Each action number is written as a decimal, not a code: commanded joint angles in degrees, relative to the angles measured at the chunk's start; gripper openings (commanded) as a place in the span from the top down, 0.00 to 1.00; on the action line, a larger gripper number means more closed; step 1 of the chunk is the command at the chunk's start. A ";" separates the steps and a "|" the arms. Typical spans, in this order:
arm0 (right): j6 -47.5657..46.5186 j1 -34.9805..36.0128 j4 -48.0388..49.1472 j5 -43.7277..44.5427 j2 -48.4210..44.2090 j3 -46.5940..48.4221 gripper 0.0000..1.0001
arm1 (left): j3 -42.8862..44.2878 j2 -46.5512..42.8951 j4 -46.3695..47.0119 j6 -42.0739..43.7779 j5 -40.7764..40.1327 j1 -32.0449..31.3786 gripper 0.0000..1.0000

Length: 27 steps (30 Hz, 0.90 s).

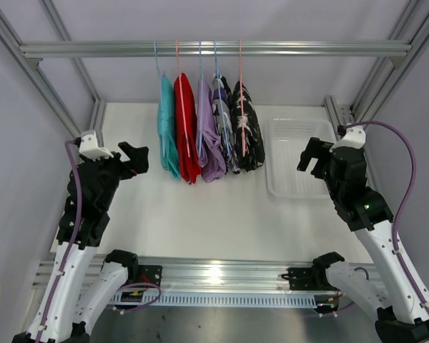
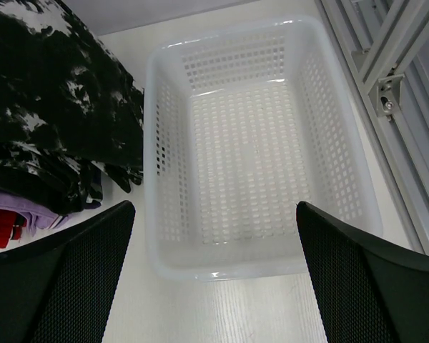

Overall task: Remove the trousers from the hanger
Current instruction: Pick up the hanger from the clothesline.

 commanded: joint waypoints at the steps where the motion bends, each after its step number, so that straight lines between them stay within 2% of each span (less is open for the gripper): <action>1: 0.03 0.30 3.59 1.59 -1.56 -0.76 0.01 | 0.87 -0.28 -0.21 -1.24 -1.71 0.94 0.01; 5: -0.24 0.03 4.12 1.78 -3.58 -1.73 0.01 | 0.87 -0.89 -0.65 -1.77 -3.91 0.94 0.01; 8: 0.03 -0.23 4.12 0.81 -3.15 -2.87 0.01 | -0.53 -1.94 1.10 -1.51 -2.69 0.94 0.01; 13: 0.47 -0.93 4.38 -5.33 -1.48 -4.19 0.01 | -2.46 -2.04 3.65 -1.59 -1.36 0.94 0.01; 19: 0.73 -1.64 6.05 -8.50 -0.60 -6.65 0.00 | -1.59 -0.64 4.89 -0.81 -0.83 0.94 0.01; 22: 1.26 -2.34 6.75 -10.26 -1.12 -7.62 0.01 | 2.18 1.73 3.58 0.16 0.30 1.20 0.01; 27: 1.26 -2.96 6.93 -12.99 -2.61 -7.89 0.01 | 12.63 7.27 -0.73 -2.11 7.93 3.22 0.01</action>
